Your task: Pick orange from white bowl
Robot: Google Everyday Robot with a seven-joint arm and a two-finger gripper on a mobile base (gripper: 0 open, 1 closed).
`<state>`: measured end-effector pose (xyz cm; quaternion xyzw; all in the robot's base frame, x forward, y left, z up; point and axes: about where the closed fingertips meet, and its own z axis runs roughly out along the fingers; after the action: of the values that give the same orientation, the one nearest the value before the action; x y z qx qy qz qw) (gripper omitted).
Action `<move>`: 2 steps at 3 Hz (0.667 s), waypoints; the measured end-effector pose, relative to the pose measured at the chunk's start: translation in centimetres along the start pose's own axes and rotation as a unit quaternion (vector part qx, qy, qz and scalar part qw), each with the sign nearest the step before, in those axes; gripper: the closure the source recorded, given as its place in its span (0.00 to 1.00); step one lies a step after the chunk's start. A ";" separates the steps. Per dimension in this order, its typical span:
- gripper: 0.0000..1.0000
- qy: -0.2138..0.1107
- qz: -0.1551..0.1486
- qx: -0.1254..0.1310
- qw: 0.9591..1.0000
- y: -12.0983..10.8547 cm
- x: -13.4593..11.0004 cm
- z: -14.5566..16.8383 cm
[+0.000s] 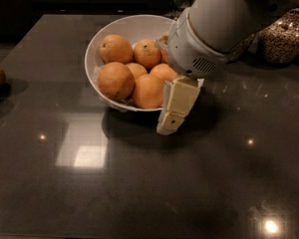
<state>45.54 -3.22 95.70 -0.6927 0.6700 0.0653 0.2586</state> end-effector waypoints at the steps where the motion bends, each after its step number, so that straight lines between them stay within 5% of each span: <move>1: 0.00 -0.031 -0.015 0.001 0.999 -1.0 -2.9 2.4; 2: 0.00 -0.053 -0.030 0.001 0.998 -2.1 -5.2 4.2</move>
Offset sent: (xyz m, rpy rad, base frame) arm 0.0439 0.0975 -0.0147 0.1311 -0.0424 0.1193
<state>48.12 3.27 94.91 -0.7075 0.6346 0.0936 0.2965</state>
